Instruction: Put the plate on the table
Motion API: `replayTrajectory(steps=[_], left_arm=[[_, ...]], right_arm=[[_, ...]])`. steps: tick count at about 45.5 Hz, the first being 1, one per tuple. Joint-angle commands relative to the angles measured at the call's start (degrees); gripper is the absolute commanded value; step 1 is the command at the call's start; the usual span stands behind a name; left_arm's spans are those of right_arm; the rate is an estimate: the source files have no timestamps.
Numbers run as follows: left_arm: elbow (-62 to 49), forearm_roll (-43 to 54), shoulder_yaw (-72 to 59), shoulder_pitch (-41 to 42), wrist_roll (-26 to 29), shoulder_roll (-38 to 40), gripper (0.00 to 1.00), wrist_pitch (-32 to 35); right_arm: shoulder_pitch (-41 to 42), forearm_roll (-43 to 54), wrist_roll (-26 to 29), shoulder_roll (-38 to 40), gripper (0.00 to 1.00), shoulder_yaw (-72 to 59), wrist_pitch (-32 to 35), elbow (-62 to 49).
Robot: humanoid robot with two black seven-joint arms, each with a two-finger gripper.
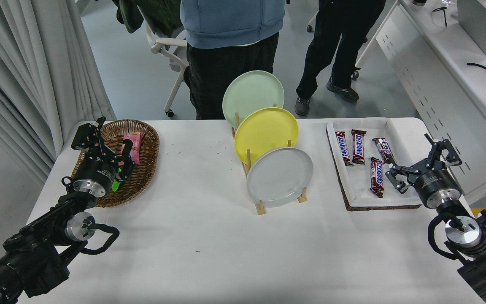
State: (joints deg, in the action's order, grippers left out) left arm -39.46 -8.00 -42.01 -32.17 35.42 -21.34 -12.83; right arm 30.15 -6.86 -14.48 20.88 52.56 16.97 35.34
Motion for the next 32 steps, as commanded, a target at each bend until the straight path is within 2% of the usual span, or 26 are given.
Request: replayTrajectory(steps=[1,32], left_arm=[[0.0,0.0,-0.1,0.0,0.3,0.2,1.00,0.0],[0.0,0.4,-0.2,0.0,1.3,0.2,1.00,0.0]], right_arm=[[0.0,0.0,0.0,-0.4,1.00,-0.1,0.0,0.0],[1.1,0.1,0.0,-0.5,1.00,0.2,0.2,0.1]])
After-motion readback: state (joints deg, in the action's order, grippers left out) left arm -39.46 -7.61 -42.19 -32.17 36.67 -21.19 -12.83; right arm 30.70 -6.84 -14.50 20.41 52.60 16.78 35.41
